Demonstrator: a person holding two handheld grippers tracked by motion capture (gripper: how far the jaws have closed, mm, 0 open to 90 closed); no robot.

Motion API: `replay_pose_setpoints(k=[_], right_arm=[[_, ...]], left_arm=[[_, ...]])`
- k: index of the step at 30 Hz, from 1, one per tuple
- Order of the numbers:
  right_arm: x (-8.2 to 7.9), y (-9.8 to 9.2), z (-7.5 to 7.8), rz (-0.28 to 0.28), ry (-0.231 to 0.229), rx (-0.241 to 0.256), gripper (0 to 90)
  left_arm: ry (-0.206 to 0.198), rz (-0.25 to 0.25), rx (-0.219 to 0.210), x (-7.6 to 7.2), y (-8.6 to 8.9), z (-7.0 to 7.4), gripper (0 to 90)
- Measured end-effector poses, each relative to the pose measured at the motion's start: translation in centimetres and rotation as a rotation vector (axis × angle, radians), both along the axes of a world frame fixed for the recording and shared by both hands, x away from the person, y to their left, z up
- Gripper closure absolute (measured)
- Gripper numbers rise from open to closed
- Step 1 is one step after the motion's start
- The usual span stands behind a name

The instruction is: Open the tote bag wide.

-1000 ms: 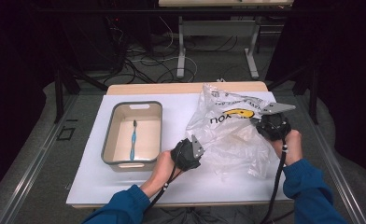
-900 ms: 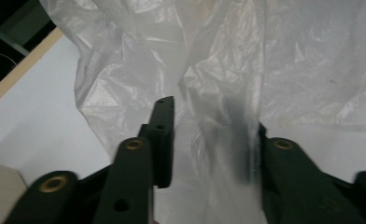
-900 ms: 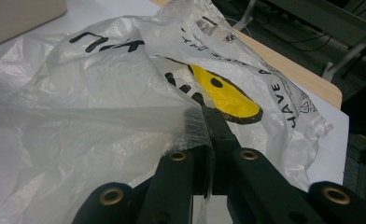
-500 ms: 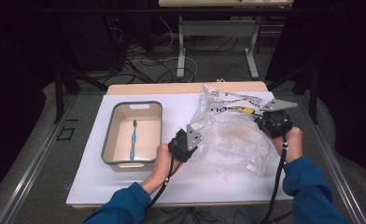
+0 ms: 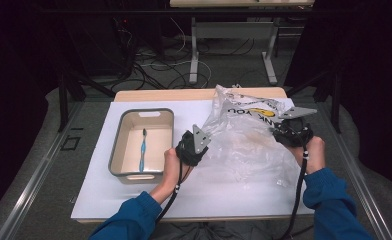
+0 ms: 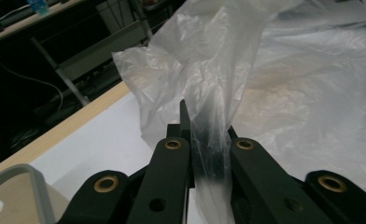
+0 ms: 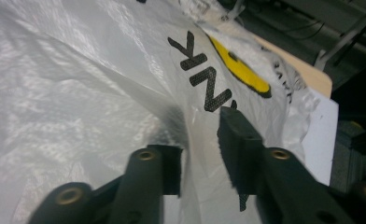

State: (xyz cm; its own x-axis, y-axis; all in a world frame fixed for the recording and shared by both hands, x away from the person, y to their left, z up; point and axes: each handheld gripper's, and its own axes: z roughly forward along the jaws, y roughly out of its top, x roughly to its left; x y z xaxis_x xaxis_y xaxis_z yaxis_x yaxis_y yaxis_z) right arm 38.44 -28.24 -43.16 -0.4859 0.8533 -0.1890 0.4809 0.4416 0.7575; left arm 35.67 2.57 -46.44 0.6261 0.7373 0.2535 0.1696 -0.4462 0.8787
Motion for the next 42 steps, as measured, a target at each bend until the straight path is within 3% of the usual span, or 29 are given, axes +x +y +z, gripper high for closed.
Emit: replay_pose_setpoints(k=[3,7,10,12,15,17,23,25,30,39,42], right_arm=[[-0.2,-0.2,-0.4,0.013,0.03,0.002,56.5],[-0.6,-0.5,-0.9,0.048,0.056,-0.018,56.0],[-0.7,-0.8,-1.2,0.079,0.082,-0.028,61.3],[-0.7,-0.9,-1.4,0.093,0.088,-0.029,69.9],[-0.7,-0.6,-1.3,0.123,0.094,-0.001,84.1],[-0.7,-0.4,-1.1,0.125,0.085,0.014,88.7],[-0.7,-0.2,0.2,0.085,0.059,0.085,90.0],[-0.7,-0.3,0.7,0.072,0.046,0.107,90.0],[-0.9,-0.5,1.2,0.044,0.036,0.139,90.0],[-0.9,-0.4,1.5,0.025,0.025,0.147,90.0],[-0.9,-0.3,1.5,0.02,0.019,0.149,90.0]], left_arm=[[0.003,0.011,-0.007,0.2,0.4,0.2,89.4],[-0.007,0.019,-0.007,0.3,0.5,0.4,89.3],[-0.005,0.018,0.003,0.6,0.6,0.6,89.3],[-0.009,0.022,0.01,1.0,0.7,0.7,89.3],[0.012,0.031,0.013,1.6,0.8,0.7,88.9],[0.021,0.033,0.011,1.9,0.9,0.5,86.9],[0.034,0.024,0.041,1.8,0.8,0.3,71.3],[0.04,0.021,0.062,1.6,0.5,0.3,57.6],[0.07,0.003,0.129,1.3,-0.1,0.2,39.5],[0.095,-0.052,0.159,0.1,-0.1,0.8,24.2],[0.118,-0.076,0.195,-0.6,-0.3,0.3,21.8]])
